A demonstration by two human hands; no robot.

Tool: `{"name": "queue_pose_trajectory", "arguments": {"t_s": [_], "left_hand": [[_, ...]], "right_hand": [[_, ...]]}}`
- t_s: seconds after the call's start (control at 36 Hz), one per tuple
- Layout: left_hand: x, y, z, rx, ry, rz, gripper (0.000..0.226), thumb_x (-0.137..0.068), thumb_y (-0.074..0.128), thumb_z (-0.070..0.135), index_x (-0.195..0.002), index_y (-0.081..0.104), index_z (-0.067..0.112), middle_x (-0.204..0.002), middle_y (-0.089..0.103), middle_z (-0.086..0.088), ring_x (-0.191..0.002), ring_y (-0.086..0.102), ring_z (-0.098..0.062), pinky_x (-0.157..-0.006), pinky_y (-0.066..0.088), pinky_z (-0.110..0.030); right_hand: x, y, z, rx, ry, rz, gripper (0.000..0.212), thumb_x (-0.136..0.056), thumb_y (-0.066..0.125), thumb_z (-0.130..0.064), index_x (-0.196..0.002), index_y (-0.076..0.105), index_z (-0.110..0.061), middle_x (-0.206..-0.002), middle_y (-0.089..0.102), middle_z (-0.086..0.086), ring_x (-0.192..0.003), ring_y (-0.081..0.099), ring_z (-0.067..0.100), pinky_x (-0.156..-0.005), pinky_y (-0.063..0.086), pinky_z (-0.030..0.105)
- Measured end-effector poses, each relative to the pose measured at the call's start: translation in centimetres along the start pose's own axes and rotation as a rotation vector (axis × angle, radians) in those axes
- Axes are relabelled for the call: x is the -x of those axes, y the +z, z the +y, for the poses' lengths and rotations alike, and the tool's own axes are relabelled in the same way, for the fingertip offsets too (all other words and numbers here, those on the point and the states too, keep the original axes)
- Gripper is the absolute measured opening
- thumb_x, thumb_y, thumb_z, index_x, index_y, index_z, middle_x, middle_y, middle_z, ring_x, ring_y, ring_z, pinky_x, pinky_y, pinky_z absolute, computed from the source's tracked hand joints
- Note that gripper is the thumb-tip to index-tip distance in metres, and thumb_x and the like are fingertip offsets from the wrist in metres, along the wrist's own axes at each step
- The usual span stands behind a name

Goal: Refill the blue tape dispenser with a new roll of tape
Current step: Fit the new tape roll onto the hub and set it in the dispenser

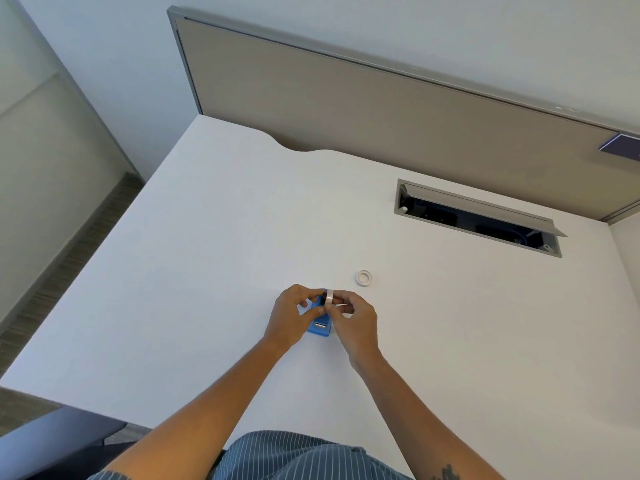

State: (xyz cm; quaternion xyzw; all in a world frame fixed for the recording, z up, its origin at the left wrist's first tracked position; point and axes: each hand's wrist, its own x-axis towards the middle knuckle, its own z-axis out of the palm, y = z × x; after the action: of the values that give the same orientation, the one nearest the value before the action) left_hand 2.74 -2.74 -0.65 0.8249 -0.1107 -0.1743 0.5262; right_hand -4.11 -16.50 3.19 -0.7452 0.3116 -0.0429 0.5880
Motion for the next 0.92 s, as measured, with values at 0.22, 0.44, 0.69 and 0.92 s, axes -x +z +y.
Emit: {"name": "queue_pose_trajectory", "arguments": {"t_s": [0.22, 0.44, 0.69, 0.92], "left_hand": [[-0.1, 0.0, 0.1, -0.013, -0.018, 0.0, 0.033, -0.088, 0.082, 0.023, -0.118, 0.074, 0.033, -0.104, 0.066, 0.009, -0.091, 0.061, -0.008, -0.077, 0.047, -0.015], [0.1, 0.0, 0.1, -0.022, -0.012, 0.011, 0.036, -0.088, 0.081, 0.022, -0.122, 0.074, 0.028, -0.107, 0.066, 0.007, -0.092, 0.061, -0.01, -0.077, 0.046, -0.012], [0.2, 0.2, -0.2, -0.036, -0.014, 0.021, 0.037, -0.087, 0.082, 0.022, -0.122, 0.074, 0.03, -0.106, 0.067, 0.009, -0.092, 0.063, -0.01, -0.077, 0.048, -0.014], [0.1, 0.1, -0.5, -0.037, -0.037, 0.029, 0.041, -0.086, 0.083, 0.025, -0.124, 0.07, 0.028, -0.108, 0.067, 0.011, -0.094, 0.063, -0.008, -0.077, 0.05, -0.013]], "right_hand": [[-0.3, 0.3, 0.0, 0.017, -0.017, 0.013, 0.023, -0.092, 0.075, -0.012, -0.106, 0.076, -0.03, -0.103, 0.075, -0.01, -0.095, 0.068, 0.01, -0.074, 0.055, 0.013], [-0.4, 0.4, 0.5, 0.036, -0.026, 0.027, 0.021, -0.092, 0.075, -0.008, -0.104, 0.077, -0.024, -0.099, 0.075, -0.006, -0.087, 0.067, -0.003, -0.073, 0.053, 0.008], [-0.6, 0.5, 1.0, 0.037, -0.028, 0.034, 0.019, -0.092, 0.075, -0.005, -0.104, 0.077, -0.02, -0.092, 0.076, -0.005, -0.081, 0.068, -0.003, -0.07, 0.055, 0.01], [-0.8, 0.5, 1.4, 0.059, -0.021, 0.043, 0.021, -0.092, 0.076, -0.007, -0.108, 0.075, -0.02, -0.093, 0.074, -0.003, -0.08, 0.066, -0.007, -0.069, 0.053, 0.009]]}}
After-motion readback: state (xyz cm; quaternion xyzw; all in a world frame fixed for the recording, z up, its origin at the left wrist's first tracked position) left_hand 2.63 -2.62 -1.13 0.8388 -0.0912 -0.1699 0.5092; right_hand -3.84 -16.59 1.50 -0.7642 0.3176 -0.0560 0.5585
